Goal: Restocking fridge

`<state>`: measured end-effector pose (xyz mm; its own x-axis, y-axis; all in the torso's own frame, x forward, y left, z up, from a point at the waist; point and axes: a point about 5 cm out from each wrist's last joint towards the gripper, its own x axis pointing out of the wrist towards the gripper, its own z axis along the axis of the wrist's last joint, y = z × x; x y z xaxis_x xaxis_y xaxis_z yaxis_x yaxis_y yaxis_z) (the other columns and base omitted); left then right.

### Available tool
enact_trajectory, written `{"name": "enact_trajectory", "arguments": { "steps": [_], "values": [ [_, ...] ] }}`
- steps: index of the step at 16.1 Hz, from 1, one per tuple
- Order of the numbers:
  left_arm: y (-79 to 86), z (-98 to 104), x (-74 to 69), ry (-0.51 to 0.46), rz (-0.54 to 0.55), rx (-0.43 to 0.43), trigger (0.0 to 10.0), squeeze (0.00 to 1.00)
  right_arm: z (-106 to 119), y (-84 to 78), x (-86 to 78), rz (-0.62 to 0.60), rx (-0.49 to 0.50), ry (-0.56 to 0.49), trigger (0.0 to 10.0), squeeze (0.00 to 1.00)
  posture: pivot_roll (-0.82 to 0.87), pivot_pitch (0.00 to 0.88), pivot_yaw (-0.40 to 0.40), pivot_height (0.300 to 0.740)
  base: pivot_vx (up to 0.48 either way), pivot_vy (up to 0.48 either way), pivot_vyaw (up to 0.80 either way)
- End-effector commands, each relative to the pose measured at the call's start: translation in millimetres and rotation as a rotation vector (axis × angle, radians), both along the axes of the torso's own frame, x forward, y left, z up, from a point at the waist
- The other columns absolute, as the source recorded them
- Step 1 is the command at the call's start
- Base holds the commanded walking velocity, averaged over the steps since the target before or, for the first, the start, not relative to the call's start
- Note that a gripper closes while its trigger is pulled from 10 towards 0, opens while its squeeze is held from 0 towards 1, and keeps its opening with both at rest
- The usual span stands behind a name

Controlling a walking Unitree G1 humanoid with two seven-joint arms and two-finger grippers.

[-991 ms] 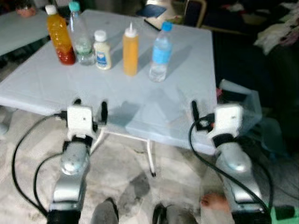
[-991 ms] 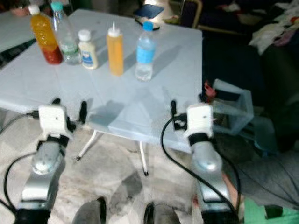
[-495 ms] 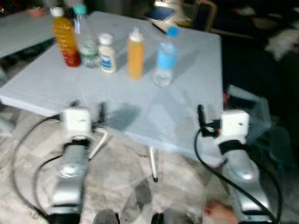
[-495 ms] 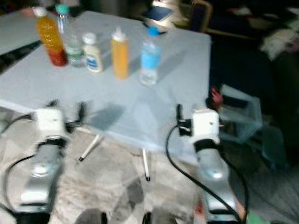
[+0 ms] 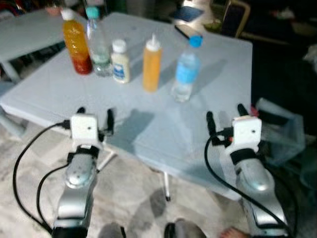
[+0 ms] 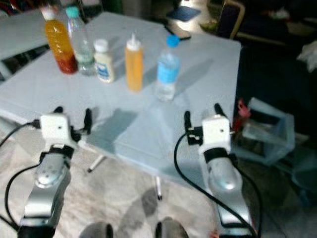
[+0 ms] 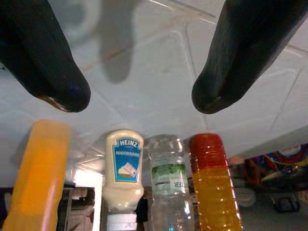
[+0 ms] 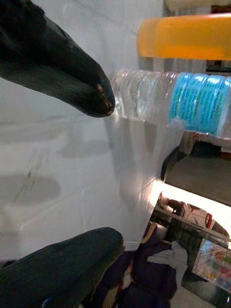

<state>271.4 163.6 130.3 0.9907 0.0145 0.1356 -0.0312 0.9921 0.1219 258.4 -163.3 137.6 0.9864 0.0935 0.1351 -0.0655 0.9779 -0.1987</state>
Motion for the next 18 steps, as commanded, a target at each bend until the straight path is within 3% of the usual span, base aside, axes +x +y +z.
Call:
{"name": "enact_trajectory", "arguments": {
  "steps": [1,9,11,14,18],
  "values": [
    [8.0,-0.6,-2.3,0.007,0.021,0.014,10.0,0.00,4.8,5.2,0.3,0.015,0.004,-0.019,10.0,0.00,0.01,0.104,-0.074,0.740,0.000,0.000,0.61],
    [3.3,4.0,2.1,-0.012,0.022,0.023,10.0,0.00,9.2,2.0,9.9,-0.005,-0.003,-0.029,10.0,0.00,-0.03,0.134,-0.090,0.740,0.099,0.000,0.13],
    [4.8,8.4,2.5,-0.024,0.019,0.032,10.0,0.00,15.5,3.1,12.1,-0.004,-0.007,-0.050,10.0,0.00,-0.05,0.163,-0.075,0.740,0.000,0.000,0.00],
    [8.9,-0.5,-3.3,0.009,0.018,0.044,10.0,0.00,16.5,2.2,12.9,-0.021,-0.004,-0.055,10.0,0.00,-0.06,0.169,-0.063,0.740,0.000,0.000,0.00],
    [6.1,2.7,0.9,0.004,0.013,0.041,10.0,0.00,18.9,3.2,15.1,-0.025,-0.001,-0.066,10.0,0.00,-0.07,0.173,-0.047,0.740,0.000,0.000,0.00]
  ]
}}
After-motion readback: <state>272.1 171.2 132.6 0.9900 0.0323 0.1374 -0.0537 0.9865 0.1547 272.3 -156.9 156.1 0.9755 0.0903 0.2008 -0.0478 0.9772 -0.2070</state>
